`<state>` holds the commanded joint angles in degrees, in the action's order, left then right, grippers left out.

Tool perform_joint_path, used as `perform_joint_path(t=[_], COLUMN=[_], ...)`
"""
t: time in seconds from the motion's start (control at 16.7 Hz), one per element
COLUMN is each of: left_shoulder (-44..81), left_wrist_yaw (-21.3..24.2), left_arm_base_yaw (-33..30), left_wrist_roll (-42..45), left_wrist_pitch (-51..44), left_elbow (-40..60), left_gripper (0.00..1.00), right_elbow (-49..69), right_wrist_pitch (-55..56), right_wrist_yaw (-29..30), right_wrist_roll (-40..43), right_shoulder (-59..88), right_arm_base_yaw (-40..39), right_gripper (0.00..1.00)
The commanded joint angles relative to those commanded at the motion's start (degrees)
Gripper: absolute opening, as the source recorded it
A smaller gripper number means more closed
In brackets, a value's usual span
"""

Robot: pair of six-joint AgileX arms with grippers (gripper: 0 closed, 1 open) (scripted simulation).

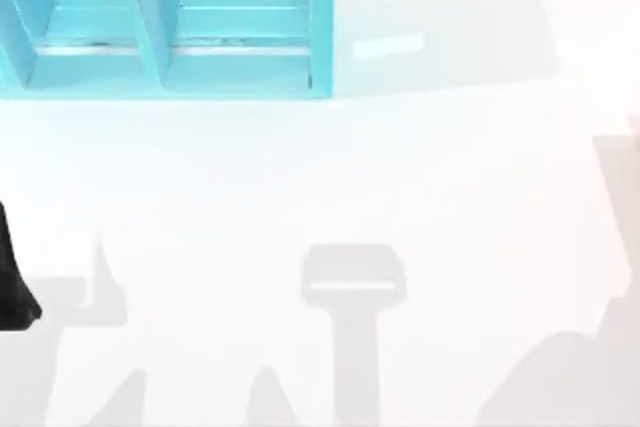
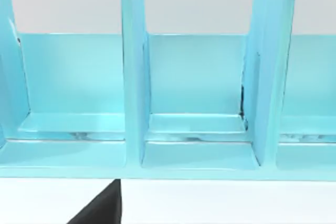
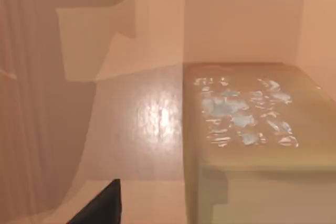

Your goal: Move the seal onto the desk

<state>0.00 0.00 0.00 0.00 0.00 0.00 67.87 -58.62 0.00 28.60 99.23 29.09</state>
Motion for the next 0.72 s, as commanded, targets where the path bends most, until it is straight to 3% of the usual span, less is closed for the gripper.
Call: perform_joint_path(t=[0.24,0.54,0.72], left_shoulder=[0.0,0.0,0.0], left_wrist_yaw=[0.0,0.0,0.0], left_arm_base_yaw=[0.0,0.0,0.0], left_wrist_roll=[0.0,0.0,0.0], left_wrist_pitch=[0.0,0.0,0.0], left_elbow=[0.0,0.0,0.0], left_gripper=[1.0,1.0,1.0], right_elbow=[-6.07,-7.17,-7.17], right_wrist_pitch=[8.55,9.98,9.98], right_wrist_yaw=[0.01,0.01,0.01], right_wrist_roll=[-0.04,-0.06,-0.06], right_shoulder=[2.39,2.77,2.77], right_arm_base_yaw=[0.0,-0.02,-0.02], right_gripper=[1.0,1.0,0.77])
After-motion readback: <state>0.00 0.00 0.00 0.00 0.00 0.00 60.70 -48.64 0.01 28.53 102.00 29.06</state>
